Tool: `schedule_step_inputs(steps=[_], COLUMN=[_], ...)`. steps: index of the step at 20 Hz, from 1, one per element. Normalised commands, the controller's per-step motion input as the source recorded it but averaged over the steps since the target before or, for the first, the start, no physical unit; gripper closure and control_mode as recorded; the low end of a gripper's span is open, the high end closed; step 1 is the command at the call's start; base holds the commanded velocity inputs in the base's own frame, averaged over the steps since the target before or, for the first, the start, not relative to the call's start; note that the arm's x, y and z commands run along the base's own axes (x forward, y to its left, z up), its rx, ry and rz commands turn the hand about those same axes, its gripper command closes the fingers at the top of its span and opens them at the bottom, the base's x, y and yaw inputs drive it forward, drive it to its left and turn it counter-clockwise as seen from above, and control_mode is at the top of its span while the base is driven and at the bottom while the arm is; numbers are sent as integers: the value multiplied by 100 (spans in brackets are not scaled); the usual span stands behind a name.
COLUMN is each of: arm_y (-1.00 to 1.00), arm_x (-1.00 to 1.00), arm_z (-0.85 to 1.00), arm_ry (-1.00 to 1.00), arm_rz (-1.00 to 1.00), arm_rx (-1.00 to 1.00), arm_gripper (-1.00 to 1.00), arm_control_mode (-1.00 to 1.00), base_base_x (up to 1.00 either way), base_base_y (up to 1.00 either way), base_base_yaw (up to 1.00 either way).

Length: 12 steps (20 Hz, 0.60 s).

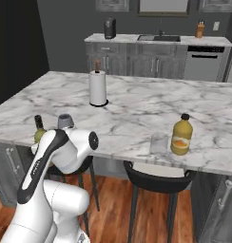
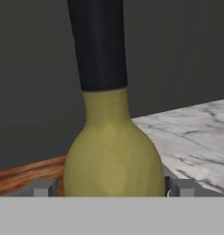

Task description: There is a wine glass and glass cup on the dining counter. Place the wine bottle next to the wine glass and the juice bottle next to the glass cup.

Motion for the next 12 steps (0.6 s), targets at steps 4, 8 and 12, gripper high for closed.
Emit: schedule_step_inputs(steps=[4,8,12], arm_y=[0,0,0], arm_x=[0,0,0], arm_z=[0,0,0], arm_ry=[0,0,0], arm_rz=[0,0,0], arm_rx=[0,0,0], arm_gripper=[100,100,100], arm_control_mode=[100,100,100], base_base_x=[50,53,59], base_base_y=[36,24,13], base_base_yaw=[9,7,4])
